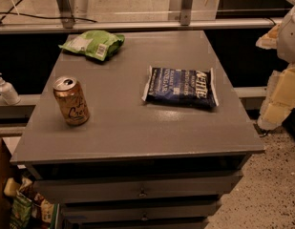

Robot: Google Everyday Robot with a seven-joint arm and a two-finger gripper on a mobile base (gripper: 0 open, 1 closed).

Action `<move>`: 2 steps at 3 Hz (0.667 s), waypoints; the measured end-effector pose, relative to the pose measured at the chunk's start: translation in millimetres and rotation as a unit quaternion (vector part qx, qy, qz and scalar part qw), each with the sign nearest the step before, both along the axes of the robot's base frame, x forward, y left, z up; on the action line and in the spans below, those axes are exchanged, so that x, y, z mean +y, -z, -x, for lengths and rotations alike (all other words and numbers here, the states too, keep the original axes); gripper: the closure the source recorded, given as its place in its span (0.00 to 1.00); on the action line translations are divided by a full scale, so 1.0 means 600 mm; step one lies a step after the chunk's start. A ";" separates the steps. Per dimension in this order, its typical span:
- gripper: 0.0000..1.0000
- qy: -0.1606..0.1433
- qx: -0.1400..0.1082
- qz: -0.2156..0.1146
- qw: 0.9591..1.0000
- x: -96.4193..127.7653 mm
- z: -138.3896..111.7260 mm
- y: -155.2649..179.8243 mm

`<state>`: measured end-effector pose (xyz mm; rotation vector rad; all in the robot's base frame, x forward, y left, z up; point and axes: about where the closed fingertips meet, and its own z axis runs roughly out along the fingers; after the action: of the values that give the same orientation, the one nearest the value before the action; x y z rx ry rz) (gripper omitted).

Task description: Knock orange can over

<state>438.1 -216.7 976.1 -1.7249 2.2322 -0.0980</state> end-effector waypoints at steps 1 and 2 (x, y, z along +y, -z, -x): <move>0.00 -0.005 -0.011 -0.006 1.000 0.002 0.000 -0.004; 0.00 -0.009 -0.021 -0.036 0.999 0.023 -0.001 0.001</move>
Offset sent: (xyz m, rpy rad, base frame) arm 0.0049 0.0397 -0.0087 0.1983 -0.0611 0.0341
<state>438.9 -203.0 975.3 -1.6897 2.1640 -0.0487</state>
